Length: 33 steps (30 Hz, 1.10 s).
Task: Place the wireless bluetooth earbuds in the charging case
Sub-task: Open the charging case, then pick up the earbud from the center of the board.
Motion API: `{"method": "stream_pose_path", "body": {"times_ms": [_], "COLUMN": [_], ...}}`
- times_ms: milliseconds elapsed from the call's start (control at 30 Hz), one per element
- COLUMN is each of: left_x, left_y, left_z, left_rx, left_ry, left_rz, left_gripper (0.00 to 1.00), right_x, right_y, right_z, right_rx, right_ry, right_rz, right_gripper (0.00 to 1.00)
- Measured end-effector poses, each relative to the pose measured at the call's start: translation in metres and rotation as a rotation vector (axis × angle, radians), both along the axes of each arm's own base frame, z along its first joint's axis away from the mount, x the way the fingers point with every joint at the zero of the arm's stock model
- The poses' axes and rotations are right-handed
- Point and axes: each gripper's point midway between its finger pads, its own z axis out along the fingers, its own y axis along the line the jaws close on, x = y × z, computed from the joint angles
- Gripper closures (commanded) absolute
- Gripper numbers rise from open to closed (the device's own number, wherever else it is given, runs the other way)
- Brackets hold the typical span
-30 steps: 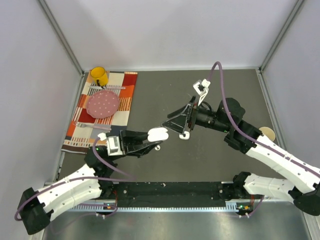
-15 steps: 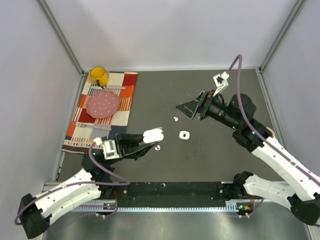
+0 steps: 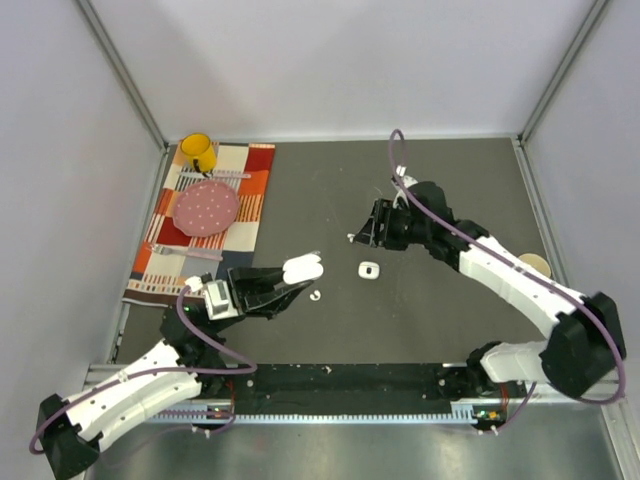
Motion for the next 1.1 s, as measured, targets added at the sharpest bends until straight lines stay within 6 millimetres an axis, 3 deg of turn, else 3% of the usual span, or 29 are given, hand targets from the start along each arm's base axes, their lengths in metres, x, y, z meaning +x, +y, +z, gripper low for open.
{"method": "stream_pose_path", "body": {"times_ms": [200,433,600,967,1100], "left_x": [0.002,0.003,0.005,0.006,0.007], "left_y": [0.001,0.004,0.004,0.003,0.004], "left_z": [-0.004,-0.004,-0.006,-0.012,-0.012], "left_rx": [0.014,0.02,0.027,0.048,0.047], "left_ry": [0.006,-0.003,0.006,0.022,0.025], "left_rz": [0.018,0.037,0.046,0.05,0.054], "left_gripper": [1.0,1.0,1.0,1.0,1.0], "right_x": [0.014,0.048,0.064,0.102,0.106], "right_y": [-0.002,-0.01,-0.003,0.0,0.001], "right_z": [-0.06,-0.098,-0.116,-0.123,-0.137], "right_rx": [-0.076,-0.086,-0.081,-0.067,-0.079], "right_ry": [0.154,0.246,0.278,0.261,0.284], "right_rz": [-0.019,-0.068,-0.058,-0.081,-0.081], "right_gripper": [0.52,0.57,0.59,0.65,0.66]}}
